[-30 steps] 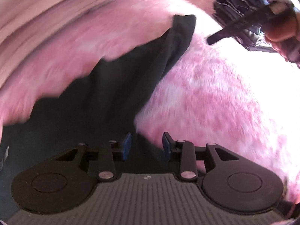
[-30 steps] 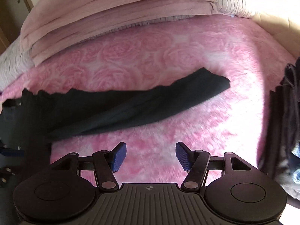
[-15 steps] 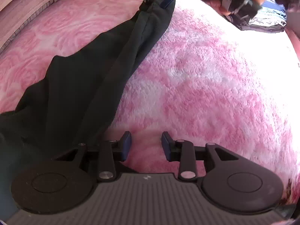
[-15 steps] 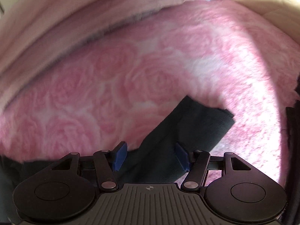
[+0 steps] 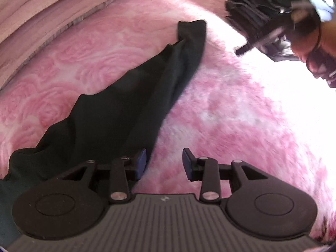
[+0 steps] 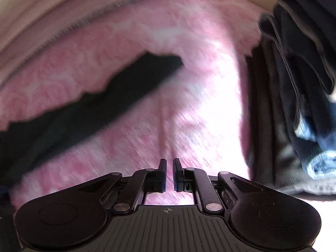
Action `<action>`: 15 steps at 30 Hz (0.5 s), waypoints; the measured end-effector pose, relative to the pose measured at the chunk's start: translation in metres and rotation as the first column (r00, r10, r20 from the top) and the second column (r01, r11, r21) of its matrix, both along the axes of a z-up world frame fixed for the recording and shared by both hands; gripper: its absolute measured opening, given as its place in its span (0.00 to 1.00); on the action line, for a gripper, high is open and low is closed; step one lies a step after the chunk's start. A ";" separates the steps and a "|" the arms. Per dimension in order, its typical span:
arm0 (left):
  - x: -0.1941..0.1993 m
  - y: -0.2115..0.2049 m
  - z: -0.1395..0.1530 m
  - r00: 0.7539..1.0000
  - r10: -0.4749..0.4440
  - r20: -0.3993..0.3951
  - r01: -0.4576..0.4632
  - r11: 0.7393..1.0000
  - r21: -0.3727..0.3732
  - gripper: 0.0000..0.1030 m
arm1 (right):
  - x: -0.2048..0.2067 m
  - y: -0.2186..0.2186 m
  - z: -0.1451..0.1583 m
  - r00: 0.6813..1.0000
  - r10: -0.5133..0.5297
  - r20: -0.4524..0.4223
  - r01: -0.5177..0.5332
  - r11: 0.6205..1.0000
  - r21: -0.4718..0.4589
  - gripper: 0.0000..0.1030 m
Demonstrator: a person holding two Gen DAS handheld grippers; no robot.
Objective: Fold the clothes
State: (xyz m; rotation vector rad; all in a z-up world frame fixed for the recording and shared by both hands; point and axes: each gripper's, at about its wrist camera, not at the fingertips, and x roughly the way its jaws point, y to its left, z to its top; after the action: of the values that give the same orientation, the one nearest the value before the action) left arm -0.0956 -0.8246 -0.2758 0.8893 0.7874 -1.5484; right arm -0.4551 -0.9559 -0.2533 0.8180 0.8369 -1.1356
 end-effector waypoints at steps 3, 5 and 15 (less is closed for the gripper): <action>0.003 -0.008 -0.007 1.000 0.018 -0.006 -0.018 1.000 0.020 0.32 | 0.030 -0.021 0.007 0.996 0.030 0.080 -0.027 0.999 -0.039 0.13; 0.002 -0.008 -0.008 1.000 0.016 -0.009 -0.016 1.000 0.023 0.32 | 0.054 -0.034 0.008 0.993 0.047 0.109 -0.042 0.998 -0.052 0.38; 0.000 0.010 -0.008 0.999 0.014 -0.034 -0.013 0.999 0.036 0.32 | 0.094 -0.019 -0.009 0.967 0.148 -0.206 -0.171 0.980 -0.099 0.51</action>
State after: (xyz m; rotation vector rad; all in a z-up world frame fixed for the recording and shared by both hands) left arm -0.0959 -0.8141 -0.2841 0.8838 0.8463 -1.5459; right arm -0.3613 -0.9753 -0.2620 0.5365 0.9744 -1.1227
